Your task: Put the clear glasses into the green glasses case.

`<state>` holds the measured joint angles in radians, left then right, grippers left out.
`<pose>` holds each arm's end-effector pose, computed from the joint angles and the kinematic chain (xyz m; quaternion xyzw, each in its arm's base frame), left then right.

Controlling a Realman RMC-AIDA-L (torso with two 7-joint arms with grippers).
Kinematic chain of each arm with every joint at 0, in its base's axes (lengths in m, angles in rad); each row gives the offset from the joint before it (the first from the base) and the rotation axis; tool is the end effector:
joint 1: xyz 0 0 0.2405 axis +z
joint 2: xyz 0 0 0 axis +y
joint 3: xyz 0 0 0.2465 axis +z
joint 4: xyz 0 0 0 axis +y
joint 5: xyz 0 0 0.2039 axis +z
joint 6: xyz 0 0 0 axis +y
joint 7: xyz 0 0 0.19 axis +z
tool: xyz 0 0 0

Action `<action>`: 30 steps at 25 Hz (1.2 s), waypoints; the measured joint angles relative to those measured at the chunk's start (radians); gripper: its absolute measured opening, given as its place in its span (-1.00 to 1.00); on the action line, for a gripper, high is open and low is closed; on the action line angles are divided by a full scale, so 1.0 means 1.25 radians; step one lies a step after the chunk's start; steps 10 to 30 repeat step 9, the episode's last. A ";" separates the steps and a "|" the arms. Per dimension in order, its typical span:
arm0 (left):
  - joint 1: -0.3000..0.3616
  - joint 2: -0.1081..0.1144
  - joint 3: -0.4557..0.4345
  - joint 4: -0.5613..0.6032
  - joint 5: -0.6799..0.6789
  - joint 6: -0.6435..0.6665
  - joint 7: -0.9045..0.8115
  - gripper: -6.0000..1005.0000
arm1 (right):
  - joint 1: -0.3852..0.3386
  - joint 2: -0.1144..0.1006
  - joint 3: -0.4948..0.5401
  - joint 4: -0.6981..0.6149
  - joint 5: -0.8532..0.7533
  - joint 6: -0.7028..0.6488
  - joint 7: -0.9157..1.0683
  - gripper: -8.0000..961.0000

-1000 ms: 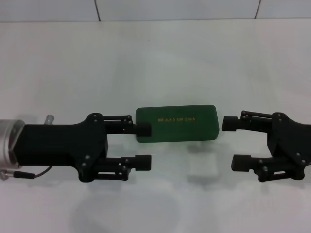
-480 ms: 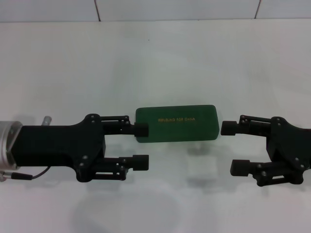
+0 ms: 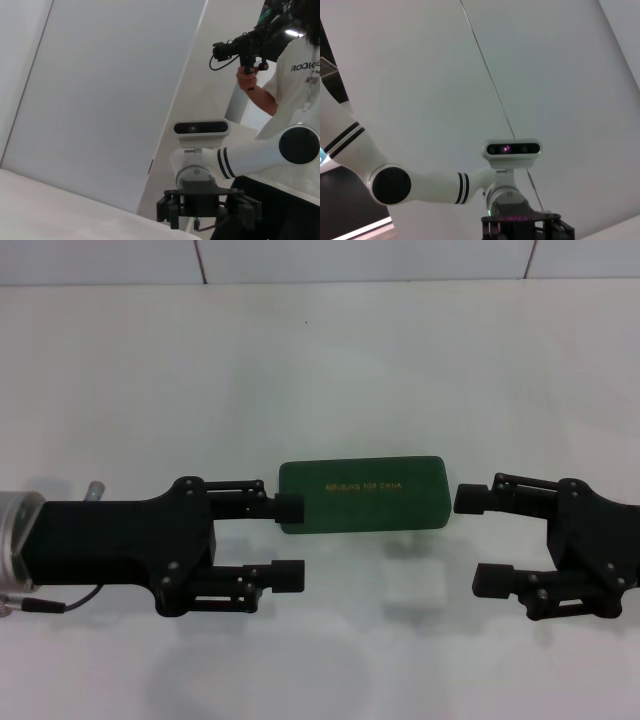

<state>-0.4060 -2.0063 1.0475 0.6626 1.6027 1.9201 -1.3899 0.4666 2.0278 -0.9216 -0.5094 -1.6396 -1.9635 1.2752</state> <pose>-0.1923 0.2560 -0.0146 0.9200 0.1497 0.3575 0.0583 0.1850 0.2594 -0.0176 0.8995 -0.1381 -0.4117 0.0475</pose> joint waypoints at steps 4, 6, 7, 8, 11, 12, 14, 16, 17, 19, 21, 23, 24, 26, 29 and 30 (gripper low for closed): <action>0.000 0.000 0.000 0.000 -0.002 0.000 0.003 0.38 | 0.000 -0.001 0.001 0.020 0.015 0.000 -0.021 0.73; 0.000 -0.001 0.000 -0.001 -0.001 0.000 0.004 0.38 | 0.001 -0.001 0.001 0.024 0.015 0.000 -0.023 0.73; 0.000 -0.001 0.000 -0.001 -0.001 0.000 0.004 0.38 | 0.001 -0.001 0.001 0.024 0.015 0.000 -0.023 0.73; 0.000 -0.002 0.000 -0.002 0.000 0.000 0.004 0.38 | 0.001 -0.001 0.001 0.024 0.016 0.000 -0.023 0.73; 0.000 -0.002 0.000 -0.002 0.001 -0.001 0.004 0.38 | 0.000 -0.001 0.001 0.024 0.016 0.000 -0.024 0.73; 0.000 -0.002 0.000 -0.002 0.001 -0.001 0.004 0.38 | 0.000 -0.001 0.001 0.024 0.016 0.000 -0.024 0.73; 0.000 -0.002 0.000 -0.002 0.001 -0.001 0.004 0.38 | 0.000 -0.001 0.001 0.024 0.016 0.000 -0.024 0.73; 0.000 -0.002 0.000 -0.002 0.001 -0.001 0.004 0.38 | 0.000 -0.001 0.001 0.024 0.016 0.000 -0.024 0.73; 0.000 -0.002 0.000 -0.002 0.001 -0.001 0.004 0.38 | 0.000 -0.001 0.001 0.024 0.016 0.000 -0.024 0.73; 0.000 -0.002 0.000 -0.002 0.001 -0.001 0.004 0.38 | 0.000 -0.001 0.001 0.024 0.016 0.000 -0.024 0.73; 0.000 -0.002 0.000 -0.002 0.001 -0.001 0.004 0.38 | 0.000 -0.001 0.001 0.024 0.016 0.000 -0.024 0.73; 0.000 -0.002 0.000 -0.002 0.001 -0.001 0.004 0.38 | 0.000 -0.001 0.001 0.024 0.016 0.000 -0.024 0.73; 0.000 -0.002 0.000 -0.002 0.001 -0.001 0.004 0.38 | 0.000 -0.001 0.001 0.024 0.016 0.000 -0.024 0.73; 0.000 -0.002 0.000 -0.002 0.001 -0.001 0.004 0.38 | 0.000 -0.001 0.001 0.024 0.016 0.000 -0.024 0.73; 0.000 -0.002 0.000 -0.002 0.001 -0.001 0.004 0.38 | 0.000 -0.001 0.001 0.024 0.016 0.000 -0.024 0.73; 0.000 -0.002 0.000 -0.002 0.001 -0.001 0.004 0.38 | 0.000 -0.001 0.001 0.024 0.016 0.000 -0.024 0.73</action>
